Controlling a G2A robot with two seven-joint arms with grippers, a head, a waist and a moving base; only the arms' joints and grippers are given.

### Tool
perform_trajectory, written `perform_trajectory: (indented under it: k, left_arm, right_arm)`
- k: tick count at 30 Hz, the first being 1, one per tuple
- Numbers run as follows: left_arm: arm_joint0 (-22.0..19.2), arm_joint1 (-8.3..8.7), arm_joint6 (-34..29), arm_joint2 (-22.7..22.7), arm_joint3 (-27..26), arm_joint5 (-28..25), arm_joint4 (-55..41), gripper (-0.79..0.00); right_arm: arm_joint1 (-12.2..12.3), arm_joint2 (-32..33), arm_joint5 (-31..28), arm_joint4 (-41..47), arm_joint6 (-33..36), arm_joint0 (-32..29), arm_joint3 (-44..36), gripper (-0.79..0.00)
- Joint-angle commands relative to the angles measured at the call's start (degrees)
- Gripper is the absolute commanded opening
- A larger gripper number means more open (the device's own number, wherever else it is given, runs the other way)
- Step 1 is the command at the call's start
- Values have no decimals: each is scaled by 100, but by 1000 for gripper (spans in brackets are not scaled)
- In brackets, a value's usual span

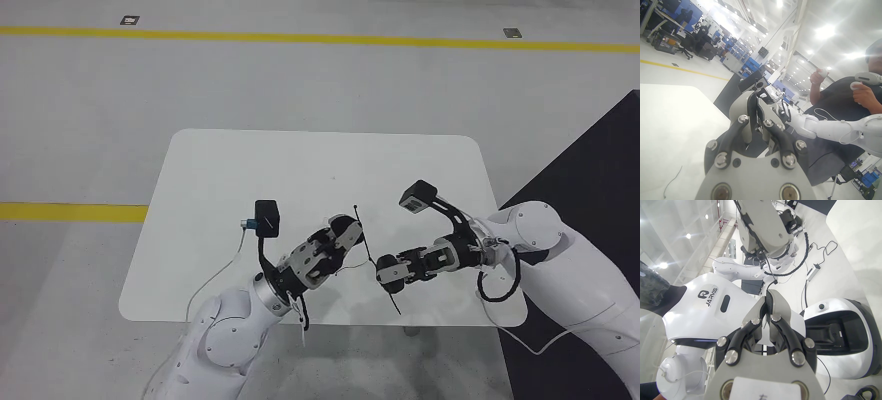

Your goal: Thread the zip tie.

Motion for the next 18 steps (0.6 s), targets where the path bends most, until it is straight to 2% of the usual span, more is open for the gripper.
perform_trajectory:
  k: [1,11,18]
  left_arm:
    - [26,8,-35,-23,-33,20,-12,-785]
    - [85,49,-255,-81,-122,126,124,-785]
    - [110,63,-144,-54,-160,17,386,-785]
  right_arm:
    - [12,84,12,-196,-105,-44,-37,-785]
    - [33,404,-71,-577,-165,-302,-269,-785]
    - [20,572,-86,-646,-175,-411,-367,-785]
